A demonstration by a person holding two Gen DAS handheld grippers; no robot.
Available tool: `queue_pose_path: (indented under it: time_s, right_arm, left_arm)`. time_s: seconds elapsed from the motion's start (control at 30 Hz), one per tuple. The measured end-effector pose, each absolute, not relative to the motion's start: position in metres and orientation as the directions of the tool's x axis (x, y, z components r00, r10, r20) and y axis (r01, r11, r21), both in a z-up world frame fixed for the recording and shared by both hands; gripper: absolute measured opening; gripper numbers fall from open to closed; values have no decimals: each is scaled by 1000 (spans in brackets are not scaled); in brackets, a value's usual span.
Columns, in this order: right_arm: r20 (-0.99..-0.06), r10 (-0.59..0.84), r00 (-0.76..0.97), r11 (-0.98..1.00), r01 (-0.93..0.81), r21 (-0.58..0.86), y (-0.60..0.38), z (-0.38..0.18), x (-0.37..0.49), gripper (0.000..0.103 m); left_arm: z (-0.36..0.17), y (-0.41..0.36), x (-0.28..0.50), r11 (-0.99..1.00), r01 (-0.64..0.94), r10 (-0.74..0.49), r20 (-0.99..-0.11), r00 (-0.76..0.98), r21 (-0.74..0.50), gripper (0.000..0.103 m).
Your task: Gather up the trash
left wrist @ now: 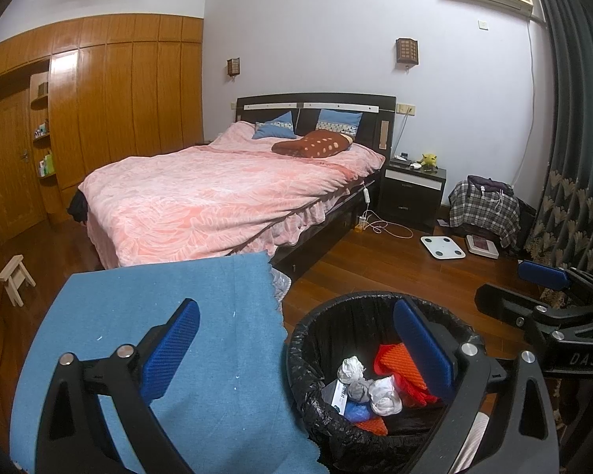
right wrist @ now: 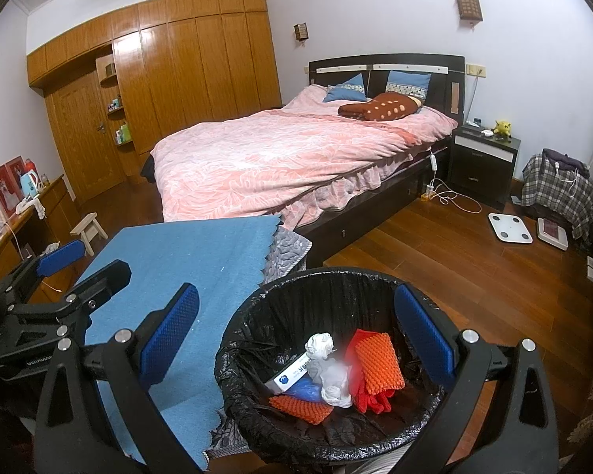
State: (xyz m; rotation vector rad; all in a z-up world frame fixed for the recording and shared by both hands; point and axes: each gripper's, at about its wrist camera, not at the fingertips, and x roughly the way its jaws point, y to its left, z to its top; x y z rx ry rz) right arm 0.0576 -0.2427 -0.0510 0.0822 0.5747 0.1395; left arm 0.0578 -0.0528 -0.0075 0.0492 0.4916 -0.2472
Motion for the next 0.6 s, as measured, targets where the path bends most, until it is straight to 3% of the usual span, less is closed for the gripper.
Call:
queue_pose_path:
  time_s: [0.6]
  right_arm:
    - [-536,155,830,987,-109,117,-241,-51,58,96]
  left_arm:
    - [-7,-53,58,969,247,-223,-473,853,-12,97]
